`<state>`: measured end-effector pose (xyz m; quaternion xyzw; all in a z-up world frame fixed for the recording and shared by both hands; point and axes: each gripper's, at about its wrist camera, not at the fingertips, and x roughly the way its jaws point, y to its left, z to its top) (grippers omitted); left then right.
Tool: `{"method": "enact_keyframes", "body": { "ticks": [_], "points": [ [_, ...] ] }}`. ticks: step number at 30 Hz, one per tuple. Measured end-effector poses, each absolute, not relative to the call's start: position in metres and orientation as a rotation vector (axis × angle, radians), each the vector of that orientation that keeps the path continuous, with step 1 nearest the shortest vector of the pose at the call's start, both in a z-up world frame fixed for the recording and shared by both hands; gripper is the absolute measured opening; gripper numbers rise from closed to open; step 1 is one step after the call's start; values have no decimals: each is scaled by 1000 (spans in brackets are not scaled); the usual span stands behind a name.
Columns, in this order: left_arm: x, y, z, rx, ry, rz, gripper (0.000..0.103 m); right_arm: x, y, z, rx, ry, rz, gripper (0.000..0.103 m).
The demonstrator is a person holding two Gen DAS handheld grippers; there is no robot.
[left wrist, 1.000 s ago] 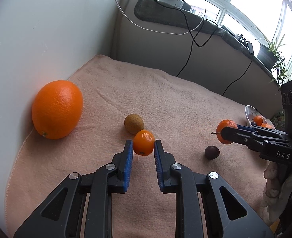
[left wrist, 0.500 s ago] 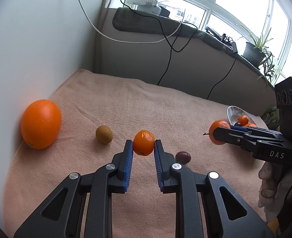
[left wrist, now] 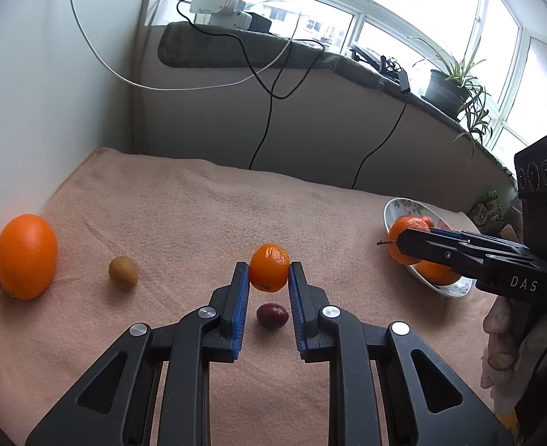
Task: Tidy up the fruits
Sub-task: 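Lift and carry both tangerines over the plate with both grippers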
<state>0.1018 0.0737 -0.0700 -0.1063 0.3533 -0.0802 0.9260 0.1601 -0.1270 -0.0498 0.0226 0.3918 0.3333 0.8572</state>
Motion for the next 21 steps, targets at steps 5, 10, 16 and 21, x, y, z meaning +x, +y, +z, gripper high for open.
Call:
{"method": "enact_keyframes", "body": {
  "ticks": [5, 10, 16, 21],
  "points": [
    [110, 54, -67, -212, 717, -201, 20, 161, -152, -44, 62, 802, 659, 38],
    [119, 34, -63, -200, 713, -240, 20, 163, -180, -40, 94, 788, 618, 38],
    [131, 9, -62, -188, 717, -289, 20, 166, -210, -39, 120, 778, 564, 38],
    [141, -13, -64, -177, 730, -325, 20, 170, -231, -42, 135, 779, 524, 38]
  ]
}}
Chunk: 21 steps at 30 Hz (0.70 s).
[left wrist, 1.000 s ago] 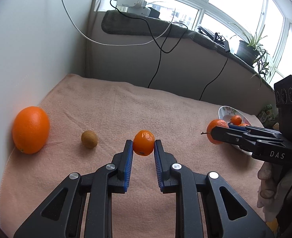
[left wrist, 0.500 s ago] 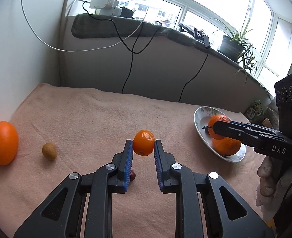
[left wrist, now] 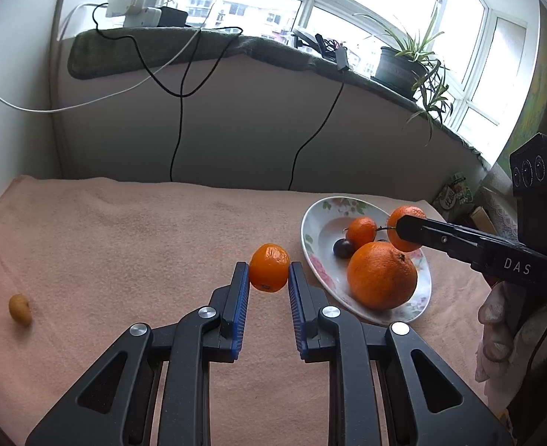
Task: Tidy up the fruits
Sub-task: 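Lift and carry both tangerines over the plate with both grippers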
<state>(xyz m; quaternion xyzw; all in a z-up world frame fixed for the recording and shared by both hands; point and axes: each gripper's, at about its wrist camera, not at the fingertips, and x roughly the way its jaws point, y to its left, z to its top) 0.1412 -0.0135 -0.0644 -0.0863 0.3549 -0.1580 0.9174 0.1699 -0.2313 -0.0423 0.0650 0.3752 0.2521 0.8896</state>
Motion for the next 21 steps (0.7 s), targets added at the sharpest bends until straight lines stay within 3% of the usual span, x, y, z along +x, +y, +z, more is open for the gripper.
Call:
{"method": "enact_keyframes", "body": {
  "ticks": [21],
  "points": [
    [167, -68, -73, -132, 775, -396, 20, 190, -278, -57, 194, 805, 440, 38]
  ]
}}
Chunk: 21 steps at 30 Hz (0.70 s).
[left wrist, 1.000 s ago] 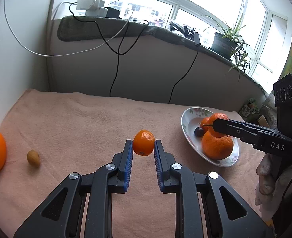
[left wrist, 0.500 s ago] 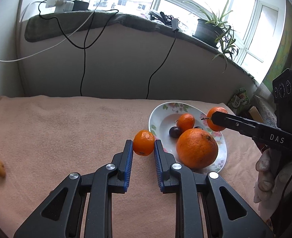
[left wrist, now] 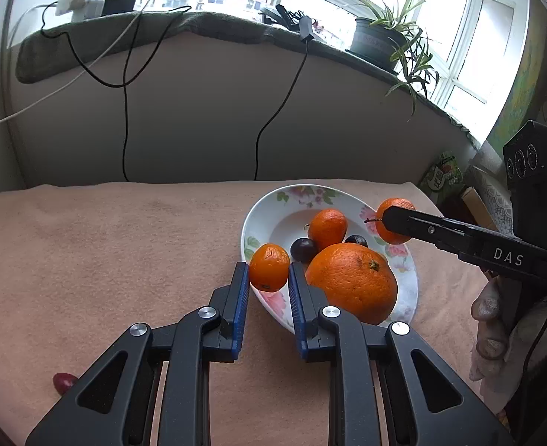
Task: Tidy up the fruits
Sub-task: 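Lower the tangerines into the plate and open both grippers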
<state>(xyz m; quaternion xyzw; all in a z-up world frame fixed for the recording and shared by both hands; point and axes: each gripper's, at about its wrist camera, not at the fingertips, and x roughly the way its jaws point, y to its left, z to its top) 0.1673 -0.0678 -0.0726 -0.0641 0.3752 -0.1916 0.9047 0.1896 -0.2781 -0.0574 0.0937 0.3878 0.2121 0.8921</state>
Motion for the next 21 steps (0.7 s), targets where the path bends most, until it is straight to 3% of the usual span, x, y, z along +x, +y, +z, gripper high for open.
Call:
{"method": "enact_keyframes", "body": {
  "ticks": [18, 21],
  "points": [
    [171, -81, -74, -115, 783, -422, 20, 197, -285, -65, 212, 827, 411, 38],
    [171, -81, -73, -117, 780, -423, 21, 197, -287, -63, 216, 818, 410, 46]
  ]
}}
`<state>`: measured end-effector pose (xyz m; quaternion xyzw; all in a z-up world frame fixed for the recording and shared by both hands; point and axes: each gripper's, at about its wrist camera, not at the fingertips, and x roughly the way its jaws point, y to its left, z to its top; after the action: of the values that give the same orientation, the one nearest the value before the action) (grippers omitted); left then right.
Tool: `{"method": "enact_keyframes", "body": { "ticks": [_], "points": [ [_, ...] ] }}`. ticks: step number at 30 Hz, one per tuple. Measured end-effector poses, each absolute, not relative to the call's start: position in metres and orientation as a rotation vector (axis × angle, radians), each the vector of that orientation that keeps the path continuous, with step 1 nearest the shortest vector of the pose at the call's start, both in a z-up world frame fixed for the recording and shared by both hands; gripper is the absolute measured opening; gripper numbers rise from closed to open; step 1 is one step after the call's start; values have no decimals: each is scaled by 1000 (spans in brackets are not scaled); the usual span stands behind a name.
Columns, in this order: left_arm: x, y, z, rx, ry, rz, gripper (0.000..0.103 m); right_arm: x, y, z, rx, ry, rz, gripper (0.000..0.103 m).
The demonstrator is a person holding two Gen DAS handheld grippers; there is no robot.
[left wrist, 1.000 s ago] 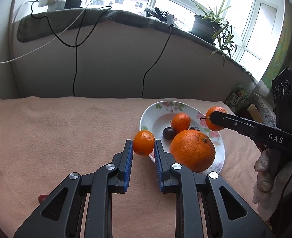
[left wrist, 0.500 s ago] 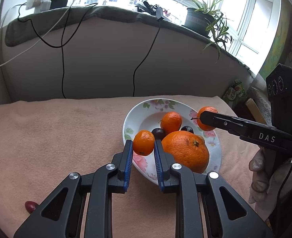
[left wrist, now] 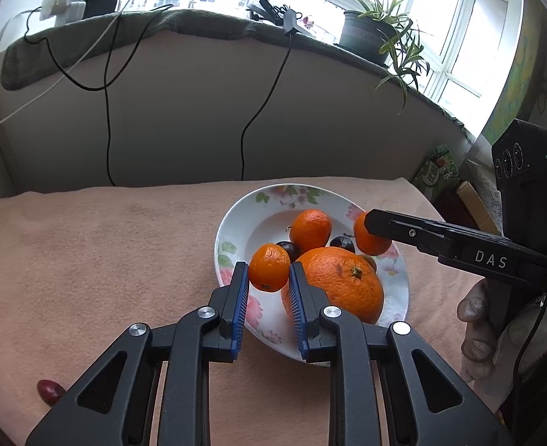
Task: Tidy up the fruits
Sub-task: 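Lower the tangerines into the plate and open both grippers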
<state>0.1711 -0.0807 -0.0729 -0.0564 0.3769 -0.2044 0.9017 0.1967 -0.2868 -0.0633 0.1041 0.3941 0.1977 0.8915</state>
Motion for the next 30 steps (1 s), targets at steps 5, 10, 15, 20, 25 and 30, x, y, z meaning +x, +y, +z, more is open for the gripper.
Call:
{"method": "enact_keyframes", "body": {
  "ticks": [5, 10, 15, 20, 25, 30],
  "points": [
    [172, -82, -72, -116, 774, -422, 27, 193, -287, -58, 211, 795, 410, 62],
    [170, -83, -69, -112, 765, -422, 38, 192, -286, -55, 206, 785, 410, 73],
    [169, -85, -66, -107, 751, -421, 60, 189, -283, -52, 186, 777, 406, 83],
    [167, -88, -64, -93, 746, -412, 73, 187, -280, -49, 173, 774, 402, 85],
    [166, -89, -64, -82, 748, -392, 80, 187, -277, -49, 158, 779, 393, 85],
    [165, -90, -64, -84, 756, -385, 80, 184, -279, -51, 162, 787, 376, 87]
  ]
}}
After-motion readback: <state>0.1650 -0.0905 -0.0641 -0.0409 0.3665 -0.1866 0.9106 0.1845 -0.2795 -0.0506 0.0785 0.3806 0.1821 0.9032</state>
